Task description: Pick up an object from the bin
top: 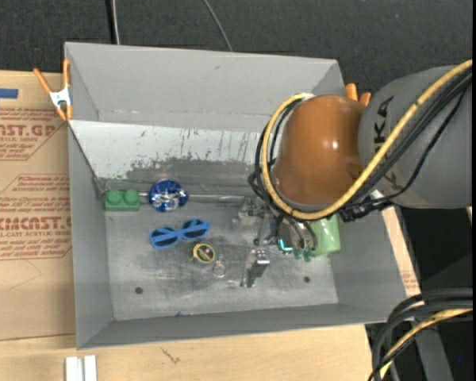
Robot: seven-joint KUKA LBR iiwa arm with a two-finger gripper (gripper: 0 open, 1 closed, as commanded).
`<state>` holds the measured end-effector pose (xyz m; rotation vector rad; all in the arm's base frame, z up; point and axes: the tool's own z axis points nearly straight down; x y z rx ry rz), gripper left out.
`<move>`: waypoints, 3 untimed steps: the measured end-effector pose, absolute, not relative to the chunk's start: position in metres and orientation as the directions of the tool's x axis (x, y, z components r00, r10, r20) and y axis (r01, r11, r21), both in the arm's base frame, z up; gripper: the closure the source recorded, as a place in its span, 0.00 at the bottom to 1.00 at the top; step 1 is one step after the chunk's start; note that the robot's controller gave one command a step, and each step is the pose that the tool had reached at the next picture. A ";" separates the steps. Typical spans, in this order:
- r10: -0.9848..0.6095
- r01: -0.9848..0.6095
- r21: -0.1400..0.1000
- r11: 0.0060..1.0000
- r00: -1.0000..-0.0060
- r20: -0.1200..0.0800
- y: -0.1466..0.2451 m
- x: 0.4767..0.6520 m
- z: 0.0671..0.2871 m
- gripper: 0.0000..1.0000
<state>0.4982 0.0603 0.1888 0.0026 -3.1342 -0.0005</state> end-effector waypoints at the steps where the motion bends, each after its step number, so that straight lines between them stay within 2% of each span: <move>1: -0.174 -0.174 -0.001 0.985 -0.985 -0.006 0.107 0.567 0.073 0.00; 2: 0.014 0.014 0.000 1.000 -1.000 0.000 0.081 0.530 0.100 0.00; 3: 0.026 0.026 0.001 1.000 -1.000 0.000 0.092 0.520 0.100 0.00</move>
Offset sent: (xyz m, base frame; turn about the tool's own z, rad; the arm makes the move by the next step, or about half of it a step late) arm 0.0654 0.0468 -0.1188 -0.1739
